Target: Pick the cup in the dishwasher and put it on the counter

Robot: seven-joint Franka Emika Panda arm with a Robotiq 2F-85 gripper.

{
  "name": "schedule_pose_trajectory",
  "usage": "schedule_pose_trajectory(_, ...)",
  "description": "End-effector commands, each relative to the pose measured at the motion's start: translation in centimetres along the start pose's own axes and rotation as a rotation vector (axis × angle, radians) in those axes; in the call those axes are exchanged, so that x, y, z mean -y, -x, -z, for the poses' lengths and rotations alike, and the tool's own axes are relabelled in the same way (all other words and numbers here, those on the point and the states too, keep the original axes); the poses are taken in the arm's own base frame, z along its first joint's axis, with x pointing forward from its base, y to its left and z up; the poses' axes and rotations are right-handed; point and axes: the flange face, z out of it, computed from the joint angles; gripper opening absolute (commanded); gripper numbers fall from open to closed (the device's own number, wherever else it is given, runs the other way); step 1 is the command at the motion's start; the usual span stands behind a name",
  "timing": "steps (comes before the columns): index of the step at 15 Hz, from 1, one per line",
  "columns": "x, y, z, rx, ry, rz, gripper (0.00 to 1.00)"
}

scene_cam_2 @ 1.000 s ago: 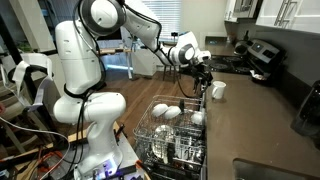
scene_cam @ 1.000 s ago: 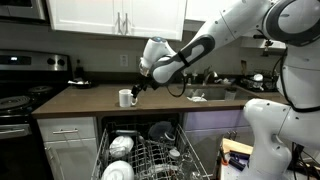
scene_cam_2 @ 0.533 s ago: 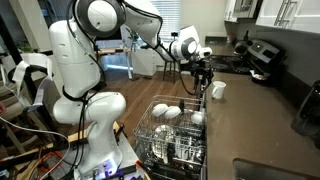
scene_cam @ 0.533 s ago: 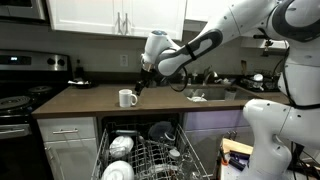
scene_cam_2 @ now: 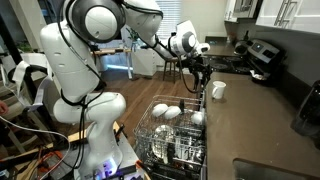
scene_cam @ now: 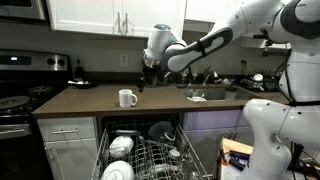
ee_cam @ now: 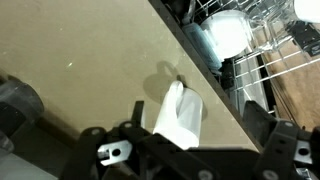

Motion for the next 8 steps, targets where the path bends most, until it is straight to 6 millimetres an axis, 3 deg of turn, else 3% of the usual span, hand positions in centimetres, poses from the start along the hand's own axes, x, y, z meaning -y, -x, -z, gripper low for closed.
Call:
schedule_pose_trajectory(1, 0.3, 0.4, -0.3, 0.006, 0.002, -0.001, 1.0)
schedule_pose_trajectory(8, 0.2, 1.5, 0.4, -0.009, -0.031, -0.011, 1.0)
